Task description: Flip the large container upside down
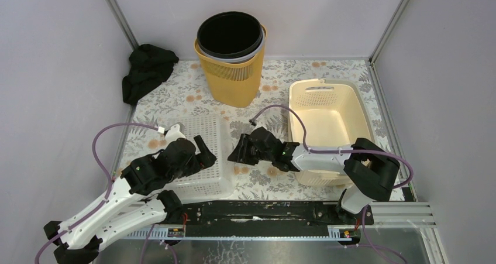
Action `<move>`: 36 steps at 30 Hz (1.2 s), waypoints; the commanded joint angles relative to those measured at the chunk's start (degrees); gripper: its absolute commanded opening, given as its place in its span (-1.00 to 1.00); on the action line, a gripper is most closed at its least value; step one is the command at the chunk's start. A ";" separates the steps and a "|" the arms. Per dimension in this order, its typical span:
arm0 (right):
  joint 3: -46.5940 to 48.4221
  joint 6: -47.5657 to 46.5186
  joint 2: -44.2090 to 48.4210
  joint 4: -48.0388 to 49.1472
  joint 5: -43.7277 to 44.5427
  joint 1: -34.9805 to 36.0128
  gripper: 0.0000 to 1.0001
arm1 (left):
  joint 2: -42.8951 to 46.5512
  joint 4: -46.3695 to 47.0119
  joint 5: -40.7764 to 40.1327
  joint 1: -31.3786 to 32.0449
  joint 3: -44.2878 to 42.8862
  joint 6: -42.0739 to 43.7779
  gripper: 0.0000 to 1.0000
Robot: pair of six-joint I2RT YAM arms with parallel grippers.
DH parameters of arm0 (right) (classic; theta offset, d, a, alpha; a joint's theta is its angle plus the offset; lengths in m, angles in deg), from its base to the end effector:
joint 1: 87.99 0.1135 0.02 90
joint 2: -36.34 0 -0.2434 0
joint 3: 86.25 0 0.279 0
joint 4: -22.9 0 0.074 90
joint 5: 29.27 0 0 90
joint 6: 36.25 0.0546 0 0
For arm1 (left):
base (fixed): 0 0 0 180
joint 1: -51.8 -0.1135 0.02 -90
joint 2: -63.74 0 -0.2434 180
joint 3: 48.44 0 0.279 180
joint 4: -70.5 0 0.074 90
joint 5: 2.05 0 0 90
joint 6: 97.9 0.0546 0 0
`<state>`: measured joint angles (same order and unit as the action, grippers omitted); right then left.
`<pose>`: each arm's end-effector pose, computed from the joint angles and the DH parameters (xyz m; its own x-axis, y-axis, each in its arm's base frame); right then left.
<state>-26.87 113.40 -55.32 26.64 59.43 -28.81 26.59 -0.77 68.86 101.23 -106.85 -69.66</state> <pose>0.1915 0.3234 0.1464 -0.8734 0.2199 -0.4345 -0.2277 0.6042 0.7636 0.1220 -0.1150 0.2654 -0.7477 -0.4067 -0.5248 -0.1640 0.8791 -0.4476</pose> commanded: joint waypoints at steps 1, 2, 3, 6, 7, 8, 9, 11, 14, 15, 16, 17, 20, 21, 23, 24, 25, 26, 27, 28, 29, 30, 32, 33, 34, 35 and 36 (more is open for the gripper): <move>-0.10 -3.27 2.09 5.28 -10.73 1.45 -0.18 | 0.72 0.97 -2.80 -0.20 0.99 -2.61 0.90; 0.27 -3.95 2.05 5.76 -12.41 1.84 -0.19 | 0.57 0.94 -3.00 -0.21 0.98 -2.66 0.91; 0.84 -5.15 1.90 5.77 -13.82 2.46 -0.20 | 0.45 0.92 -3.13 -0.20 0.98 -2.60 0.92; 2.77 -7.33 1.13 5.21 -17.45 4.31 -0.25 | -0.08 0.81 -3.22 -0.21 0.82 -2.49 0.94; 3.31 -7.73 0.87 5.00 -18.29 4.82 -0.26 | -0.26 0.77 -3.15 -0.27 0.77 -2.41 0.95; 3.77 -8.08 0.58 4.90 -19.00 5.30 -0.26 | -0.48 0.75 -3.12 -0.25 0.66 -2.36 0.95; 4.28 -8.26 0.22 4.71 -19.35 5.80 -0.26 | -0.59 0.75 -3.10 -0.27 0.48 -2.32 0.95; 5.29 -8.41 -1.07 4.38 -19.59 6.69 -0.25 | -0.89 0.84 -3.12 -0.16 0.16 -2.32 0.97; 6.55 -7.49 -3.27 5.50 -19.45 7.20 -0.25 | -1.44 0.82 -3.31 -0.26 -0.72 -2.08 0.98; 7.18 -7.10 -5.63 5.80 -19.44 7.27 -0.24 | -1.59 0.76 -3.39 -0.28 -1.03 -2.01 0.99; 7.91 -6.98 -7.06 6.03 -19.38 7.21 -0.24 | -1.75 0.69 -3.47 -0.21 -1.46 -1.90 0.99; 8.85 -6.89 -8.24 6.30 -19.17 7.22 -0.24 | -1.83 0.63 -3.49 -0.24 -1.83 -1.80 1.00; 12.74 -6.83 -12.43 6.26 -18.91 7.25 -0.24 | -1.78 -0.08 -3.85 -0.22 -3.23 -1.57 1.00; 13.90 -6.84 -13.80 6.25 -18.91 7.21 -0.24 | -1.77 -0.53 -4.03 -0.22 -3.86 -1.46 1.00; 16.45 -6.67 -16.48 6.06 -19.37 7.18 -0.23 | -1.58 -1.32 -4.60 -0.24 -4.92 -1.36 1.00; 17.62 -6.74 -17.74 5.69 -19.45 7.18 -0.23 | -1.42 -1.80 -4.92 -0.24 -5.49 -1.35 1.00; 18.90 -6.97 -18.77 5.30 -19.40 7.18 -0.23 | -1.16 -2.25 -5.30 -0.29 -5.97 -1.35 1.00; 20.06 -7.27 -19.78 4.88 -19.36 7.11 -0.23 | -1.05 -2.66 -5.76 -0.24 -6.42 -1.35 1.00; 21.28 -7.48 -20.68 4.44 -19.35 7.07 -0.23 | -0.82 -3.08 -6.08 -0.26 -6.85 -1.39 1.00; 22.43 -7.75 -21.53 4.08 -19.45 6.89 -0.23 | -0.58 -3.38 -6.40 -0.29 -7.17 -1.43 1.00; 23.62 -8.12 -22.40 3.51 -19.44 6.74 -0.22 | -0.34 -3.64 -6.58 -0.19 -7.50 -1.48 1.00; 24.86 -8.39 -23.05 2.83 -19.51 6.52 -0.22 | -0.11 -3.84 -6.74 -0.27 -7.71 -1.52 1.00; 26.73 -8.95 -24.06 1.73 -19.61 5.86 -0.22 | 0.30 -4.28 -6.98 -0.18 -7.96 -1.73 1.00; 27.35 -9.11 -24.35 1.34 -19.62 5.50 -0.21 | 0.50 -4.40 -7.08 -0.26 -7.97 -1.83 1.00; 27.61 -9.24 -24.57 1.06 -19.62 5.10 -0.21 | 0.73 -4.50 -7.10 -0.28 -7.90 -1.98 1.00; 27.73 -9.28 -24.60 1.01 -19.76 4.62 -0.20 | 1.06 -4.52 -7.14 -0.30 -7.84 -2.03 1.00; 27.70 -9.29 -24.43 0.92 -19.95 4.15 -0.19 | 1.23 -4.48 -7.20 -0.22 -7.80 -2.13 1.00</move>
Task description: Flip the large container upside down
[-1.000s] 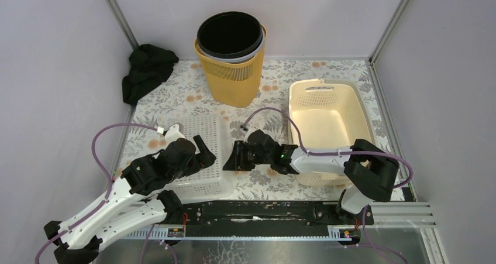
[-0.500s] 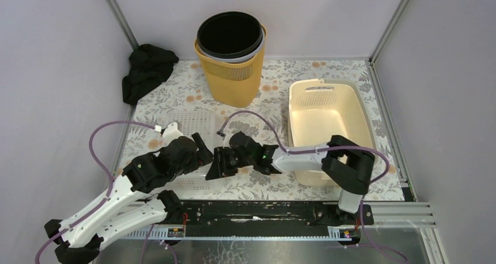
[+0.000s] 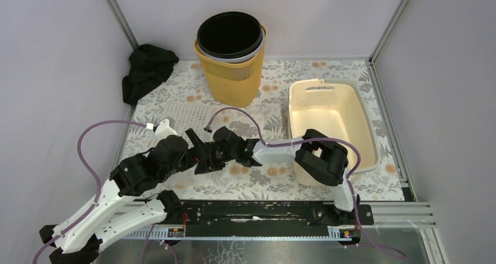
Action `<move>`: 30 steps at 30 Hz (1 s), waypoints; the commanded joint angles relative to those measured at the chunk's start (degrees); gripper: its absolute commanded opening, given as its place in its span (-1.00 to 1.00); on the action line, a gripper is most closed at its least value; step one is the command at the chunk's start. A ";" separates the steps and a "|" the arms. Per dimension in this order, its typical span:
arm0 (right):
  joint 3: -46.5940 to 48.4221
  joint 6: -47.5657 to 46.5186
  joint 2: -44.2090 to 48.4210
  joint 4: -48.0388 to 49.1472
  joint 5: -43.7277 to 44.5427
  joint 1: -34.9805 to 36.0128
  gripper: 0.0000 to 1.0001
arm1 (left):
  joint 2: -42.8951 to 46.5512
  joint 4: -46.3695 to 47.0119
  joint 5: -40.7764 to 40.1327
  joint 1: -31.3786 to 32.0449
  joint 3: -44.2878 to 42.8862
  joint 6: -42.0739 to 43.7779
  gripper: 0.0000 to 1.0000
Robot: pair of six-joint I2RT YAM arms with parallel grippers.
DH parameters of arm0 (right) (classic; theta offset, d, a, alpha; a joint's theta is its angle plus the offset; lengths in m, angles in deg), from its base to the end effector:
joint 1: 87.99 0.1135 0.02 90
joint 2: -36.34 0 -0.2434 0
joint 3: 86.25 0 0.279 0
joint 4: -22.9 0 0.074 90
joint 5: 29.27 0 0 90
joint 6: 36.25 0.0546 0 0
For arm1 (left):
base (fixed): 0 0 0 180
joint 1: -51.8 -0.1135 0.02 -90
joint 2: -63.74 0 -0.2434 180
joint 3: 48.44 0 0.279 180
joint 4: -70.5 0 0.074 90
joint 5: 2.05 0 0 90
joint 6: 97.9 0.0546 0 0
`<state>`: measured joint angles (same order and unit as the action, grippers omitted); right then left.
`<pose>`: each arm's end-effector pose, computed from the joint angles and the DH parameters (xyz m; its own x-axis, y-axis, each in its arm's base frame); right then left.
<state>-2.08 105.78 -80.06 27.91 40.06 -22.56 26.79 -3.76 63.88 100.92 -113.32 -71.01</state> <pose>0.1802 0.4404 0.1255 -0.8907 -0.1743 -0.4198 -0.4539 0.3917 0.8004 0.1199 -0.1045 0.3009 -0.6654 -0.4755 -0.5754 -0.1934 0.8543 -0.4824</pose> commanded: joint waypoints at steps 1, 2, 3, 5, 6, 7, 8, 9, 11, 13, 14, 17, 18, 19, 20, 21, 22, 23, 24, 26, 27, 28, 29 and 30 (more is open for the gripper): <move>2.90 -1.90 0.67 -0.61 -0.67 -2.44 -0.17 | 1.10 -1.44 -2.15 0.02 -1.37 -0.78 1.00; 2.81 -2.37 1.21 -1.18 -0.61 -2.76 -0.14 | 1.21 -1.40 -2.20 0.11 -1.47 -0.74 1.00; 2.79 -2.99 1.85 -2.01 -0.54 -2.89 -0.10 | 1.20 -1.36 -2.27 0.10 -1.57 -0.58 1.00; 3.10 -4.84 3.42 -4.71 -0.35 -3.15 -0.01 | 1.11 -1.35 -2.46 0.09 -1.96 -0.21 1.00; 3.30 -6.04 4.36 -6.39 0.07 -3.24 0.04 | 1.04 -1.27 -2.47 0.06 -2.18 0.08 1.00; 3.38 -6.99 5.33 -8.14 0.45 -3.28 0.09 | 0.95 -1.26 -2.54 0.09 -2.38 0.36 1.00; 3.67 -7.93 6.46 -9.92 0.71 -3.26 0.15 | 0.95 -1.26 -2.60 0.09 -2.64 0.62 1.00; 3.98 -9.06 7.44 -11.76 0.86 -3.22 0.22 | 0.87 -1.28 -2.68 0.05 -2.90 0.82 1.00; 4.41 -10.53 9.72 -14.86 1.01 -3.29 0.32 | 0.89 -1.07 -2.84 0.04 -3.22 1.31 1.00; 5.14 -11.84 11.89 -18.17 1.30 -3.22 0.40 | 0.70 -0.87 -3.09 0.04 -3.51 1.66 1.00; 5.38 -12.38 12.88 -19.79 1.45 -3.25 0.44 | 0.59 -0.78 -3.18 0.08 -3.58 1.79 1.00; 5.48 -13.77 16.40 -23.71 2.26 -3.28 0.55 | 0.24 -0.30 -3.28 0.05 -3.64 2.40 1.00; 5.26 -14.08 17.59 -25.12 2.60 -3.28 0.58 | 0.15 -0.01 -3.22 0.09 -3.61 2.70 1.00; 5.00 -14.40 18.90 -26.15 3.03 -3.21 0.61 | 0.06 0.40 -3.06 0.15 -3.61 2.91 1.00; 4.83 -14.68 20.10 -27.20 3.55 -3.24 0.64 | -0.08 0.61 -3.08 0.10 -3.61 3.17 1.00; 4.58 -14.94 20.69 -28.24 4.06 -3.25 0.66 | -0.19 0.85 -3.09 0.12 -3.61 3.43 1.00; 4.47 -15.28 22.79 -29.45 4.77 -3.27 0.69 | -0.34 1.08 -3.04 0.03 -3.56 3.74 1.00; 4.47 -15.63 24.06 -30.52 5.50 -3.27 0.70 | -0.41 1.43 -3.08 0.11 -3.70 4.09 1.00; 4.53 -16.02 25.18 -31.93 6.38 -3.28 0.72 | -0.60 1.83 -2.98 0.05 -3.70 4.43 1.00; 4.78 -16.80 27.71 -34.75 8.64 -3.21 0.73 | -0.97 2.99 -2.54 0.07 -3.71 5.44 1.00; 5.01 -17.15 28.74 -36.24 9.98 -3.24 0.74 | -1.30 3.68 -2.29 0.04 -3.73 5.94 1.00; 5.40 -17.40 29.68 -37.72 11.35 -3.24 0.74 | -1.66 4.34 -1.78 0.15 -3.70 6.61 1.00; 5.69 -17.79 30.57 -39.06 12.64 -3.26 0.75 | -1.98 5.16 -1.37 0.11 -3.63 7.00 1.00; 6.03 -18.15 31.36 -40.43 13.86 -3.35 0.75 | -2.41 6.17 -0.62 0.08 -3.42 7.88 1.00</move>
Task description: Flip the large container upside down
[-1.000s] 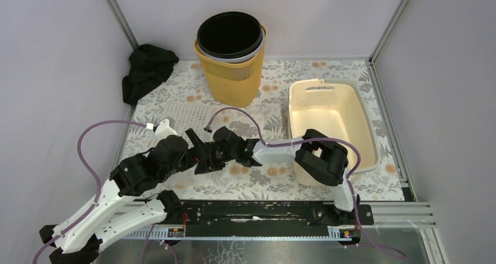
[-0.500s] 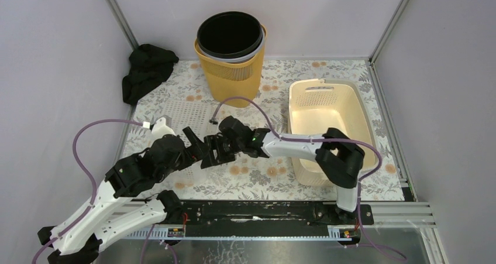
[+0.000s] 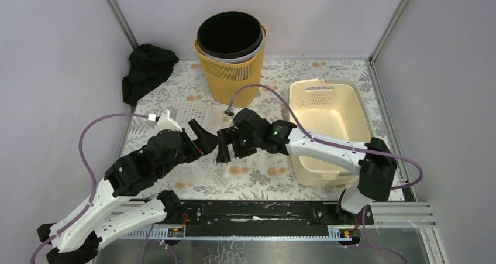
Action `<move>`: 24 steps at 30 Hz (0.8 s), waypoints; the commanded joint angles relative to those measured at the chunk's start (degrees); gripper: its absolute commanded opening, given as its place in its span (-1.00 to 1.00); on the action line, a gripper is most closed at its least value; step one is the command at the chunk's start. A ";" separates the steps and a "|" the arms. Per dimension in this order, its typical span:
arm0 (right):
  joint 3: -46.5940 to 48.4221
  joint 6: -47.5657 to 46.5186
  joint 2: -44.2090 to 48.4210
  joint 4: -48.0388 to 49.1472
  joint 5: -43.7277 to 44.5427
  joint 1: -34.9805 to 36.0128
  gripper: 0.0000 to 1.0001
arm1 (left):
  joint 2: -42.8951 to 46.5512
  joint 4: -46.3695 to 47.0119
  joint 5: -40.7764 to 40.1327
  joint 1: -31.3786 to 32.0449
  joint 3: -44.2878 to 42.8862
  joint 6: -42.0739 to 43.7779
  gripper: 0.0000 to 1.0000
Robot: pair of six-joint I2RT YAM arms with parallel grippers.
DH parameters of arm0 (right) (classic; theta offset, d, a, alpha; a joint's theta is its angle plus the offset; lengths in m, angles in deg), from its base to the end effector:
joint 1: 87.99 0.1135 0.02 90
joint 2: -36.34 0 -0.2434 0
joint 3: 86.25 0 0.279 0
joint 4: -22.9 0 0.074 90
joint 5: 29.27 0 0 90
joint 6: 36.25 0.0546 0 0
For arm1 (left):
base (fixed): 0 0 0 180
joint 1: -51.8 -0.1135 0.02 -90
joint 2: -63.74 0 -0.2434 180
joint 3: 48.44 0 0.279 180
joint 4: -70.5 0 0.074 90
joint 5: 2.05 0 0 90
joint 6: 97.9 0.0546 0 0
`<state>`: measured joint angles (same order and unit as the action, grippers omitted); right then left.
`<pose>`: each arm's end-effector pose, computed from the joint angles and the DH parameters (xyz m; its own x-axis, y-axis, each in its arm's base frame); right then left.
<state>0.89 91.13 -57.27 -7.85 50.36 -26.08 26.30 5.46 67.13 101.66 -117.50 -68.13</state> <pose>0.1864 0.3701 0.2477 -0.7941 -0.2196 -0.5667 -0.5703 0.5915 0.5700 0.1236 -0.1164 0.3389 -0.6305 -0.5108 -0.5843 -0.0484 0.7773 -0.6273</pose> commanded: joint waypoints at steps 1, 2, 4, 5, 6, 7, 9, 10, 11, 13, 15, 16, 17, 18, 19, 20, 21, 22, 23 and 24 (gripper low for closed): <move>3.44 -3.85 9.35 -5.97 4.81 0.16 0.75 | -2.32 -1.93 -3.10 -0.64 0.90 5.71 1.00; 3.81 -4.09 9.97 -7.34 6.40 0.08 0.75 | -2.76 -0.97 -2.34 -0.70 0.99 6.28 1.00; 4.00 -4.50 11.30 -9.58 8.87 -0.09 0.76 | -3.39 1.69 0.11 -0.68 1.28 7.68 1.00; 3.90 -4.58 11.98 -10.39 9.94 -0.24 0.76 | -3.64 2.87 1.09 -0.63 1.47 8.11 1.00; 3.61 -4.58 12.76 -10.89 10.83 -0.41 0.76 | -3.82 3.81 1.95 -0.69 1.67 8.33 1.00; 3.13 -4.46 13.49 -11.32 11.62 -0.59 0.76 | -3.99 4.60 2.49 -0.70 2.02 8.49 1.00; 2.21 -4.11 15.06 -12.22 13.30 -1.24 0.76 | -4.25 6.14 3.68 -0.70 2.51 8.76 1.00; 1.83 -4.00 15.75 -12.79 14.29 -1.60 0.77 | -4.45 6.92 4.35 -0.68 2.77 8.99 1.00; 1.52 -3.73 16.45 -13.40 15.32 -2.02 0.77 | -4.80 7.81 5.04 -0.72 2.91 9.33 1.00; 0.79 -3.57 17.86 -14.88 17.35 -2.81 0.77 | -5.70 9.03 6.35 -0.68 3.03 9.87 1.00; -0.03 -3.50 19.23 -15.76 19.00 -3.61 0.79 | -6.87 9.82 7.30 -0.65 2.98 10.39 1.00; -0.28 -3.37 20.02 -16.20 19.76 -4.03 0.80 | -7.39 10.14 7.76 -0.60 2.90 10.61 1.00; -0.54 -3.37 20.73 -16.52 20.38 -4.39 0.81 | -7.88 10.42 8.13 -0.61 2.83 10.82 1.00; -0.92 -3.38 21.60 -16.88 21.11 -4.75 0.82 | -8.40 10.64 8.48 -0.65 2.78 11.02 1.00; -1.32 -3.26 22.22 -17.23 21.81 -5.09 0.83 | -8.87 11.05 8.82 -0.68 2.77 11.21 1.00; -1.56 -3.24 22.76 -17.64 22.73 -5.41 0.84 | -9.23 11.31 9.34 -0.72 2.75 11.42 1.00; -1.80 -3.23 23.22 -17.91 23.13 -5.68 0.85 | -9.59 11.67 9.46 -0.67 2.70 11.56 1.00; -2.16 -3.27 23.71 -18.07 23.57 -5.99 0.85 | -9.96 11.85 9.64 -0.71 2.64 11.66 1.00; -2.51 -3.27 24.07 -18.15 23.79 -6.16 0.86 | -10.28 12.08 9.85 -0.69 2.67 11.70 1.00; -2.86 -3.30 24.42 -18.27 24.06 -6.45 0.87 | -10.52 12.31 9.99 -0.65 2.68 11.79 1.00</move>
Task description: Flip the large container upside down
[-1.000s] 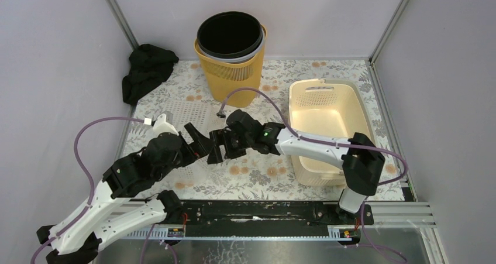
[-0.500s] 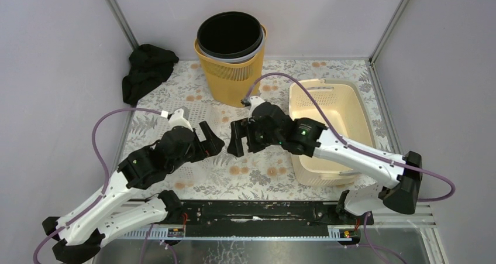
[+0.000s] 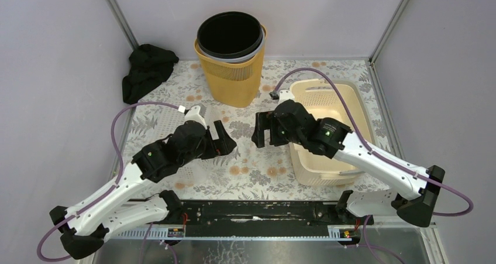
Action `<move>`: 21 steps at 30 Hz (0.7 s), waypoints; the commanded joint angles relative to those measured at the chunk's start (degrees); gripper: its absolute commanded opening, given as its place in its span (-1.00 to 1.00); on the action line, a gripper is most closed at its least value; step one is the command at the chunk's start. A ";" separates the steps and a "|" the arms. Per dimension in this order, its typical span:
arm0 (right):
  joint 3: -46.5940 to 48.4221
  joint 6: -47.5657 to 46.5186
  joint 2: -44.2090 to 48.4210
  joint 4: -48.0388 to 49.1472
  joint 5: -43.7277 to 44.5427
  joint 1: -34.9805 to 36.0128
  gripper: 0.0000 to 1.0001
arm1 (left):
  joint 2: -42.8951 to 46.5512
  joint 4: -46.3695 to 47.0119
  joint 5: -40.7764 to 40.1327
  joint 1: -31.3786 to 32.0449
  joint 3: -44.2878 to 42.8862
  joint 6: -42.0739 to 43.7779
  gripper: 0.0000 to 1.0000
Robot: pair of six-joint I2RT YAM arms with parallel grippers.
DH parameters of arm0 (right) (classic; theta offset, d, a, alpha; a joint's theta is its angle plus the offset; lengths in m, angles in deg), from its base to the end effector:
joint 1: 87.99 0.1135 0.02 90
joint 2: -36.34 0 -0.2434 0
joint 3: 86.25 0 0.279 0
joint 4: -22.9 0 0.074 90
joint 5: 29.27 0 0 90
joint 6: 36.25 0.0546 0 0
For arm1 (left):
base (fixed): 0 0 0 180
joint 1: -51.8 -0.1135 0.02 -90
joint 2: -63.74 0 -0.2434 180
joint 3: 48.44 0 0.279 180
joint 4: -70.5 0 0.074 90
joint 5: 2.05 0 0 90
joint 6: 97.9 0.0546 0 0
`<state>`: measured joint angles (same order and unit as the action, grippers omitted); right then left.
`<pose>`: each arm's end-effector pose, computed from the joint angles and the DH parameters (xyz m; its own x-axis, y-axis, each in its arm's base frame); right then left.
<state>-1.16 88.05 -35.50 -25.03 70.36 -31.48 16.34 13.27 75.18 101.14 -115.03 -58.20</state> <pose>0.1847 0.2625 0.3360 -0.6799 -0.0208 -0.7330 -0.4396 0.8116 0.3848 0.1518 -0.1582 0.3060 -0.7384 -0.2919 -0.6079 0.0912 0.8499 -0.5190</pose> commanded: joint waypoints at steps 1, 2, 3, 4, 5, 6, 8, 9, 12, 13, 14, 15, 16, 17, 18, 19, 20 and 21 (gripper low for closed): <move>-1.10 -0.20 2.93 -1.20 4.27 -1.22 0.86 | -0.84 4.60 2.06 -0.15 0.22 1.87 1.00; -1.27 -0.12 3.11 -1.46 4.51 -1.37 0.86 | -1.15 4.65 2.22 -0.17 0.21 1.88 1.00; -1.46 -0.07 3.25 -1.79 4.88 -1.52 0.87 | -1.40 4.77 2.28 -0.16 0.16 1.94 1.00; -1.51 0.01 3.27 -2.32 5.52 -1.64 0.87 | -1.70 4.89 2.44 -0.08 0.20 1.96 1.00; -1.48 0.38 3.17 -3.17 6.60 -1.86 0.87 | -1.98 4.98 2.65 -0.12 0.19 1.96 1.00; -1.22 0.76 2.97 -4.44 7.55 -2.23 0.87 | -2.26 5.16 2.83 -0.14 0.20 1.96 1.00; -0.92 1.17 2.63 -6.42 9.14 -3.04 0.87 | -2.81 5.42 3.32 -0.16 0.29 1.96 1.00; -0.86 1.34 2.58 -7.25 9.89 -3.40 0.87 | -3.12 5.64 3.47 -0.15 0.37 1.96 1.00; -0.75 1.67 2.59 -9.08 11.28 -4.55 0.87 | -3.59 5.98 3.84 -0.13 0.40 1.96 1.00; -0.63 1.77 2.58 -9.73 11.65 -4.99 0.87 | -3.68 6.09 3.99 -0.16 0.52 1.96 1.00; -0.64 1.81 2.53 -10.24 11.88 -5.34 0.87 | -3.73 6.19 4.05 -0.17 0.51 1.99 1.00; -0.54 1.89 2.45 -10.73 12.13 -5.64 0.87 | -3.90 6.28 4.17 -0.12 0.60 2.04 1.00; -0.39 1.97 2.34 -11.16 12.35 -5.89 0.87 | -3.93 6.25 4.17 -0.14 0.64 2.05 1.00; -0.28 2.07 2.19 -11.61 12.61 -6.15 0.87 | -3.93 6.24 4.24 -0.18 0.65 2.05 1.00; -0.25 2.20 2.08 -11.96 12.85 -6.26 0.87 | -3.93 6.30 4.20 -0.19 0.72 2.05 1.00; -0.15 2.25 1.91 -12.30 13.05 -6.43 0.87 | -3.99 6.30 4.24 -0.19 0.80 2.05 1.00; -0.14 2.40 1.77 -12.54 13.22 -6.49 0.87 | -3.99 6.29 4.27 -0.08 0.85 1.99 1.00; -0.11 2.43 1.64 -12.75 13.34 -6.75 0.87 | -3.98 6.26 4.35 -0.12 0.95 1.97 1.00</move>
<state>-2.43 89.54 -33.48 -35.76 80.65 -37.38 12.34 16.13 78.63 101.14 -114.92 -57.22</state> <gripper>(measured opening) 0.932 1.001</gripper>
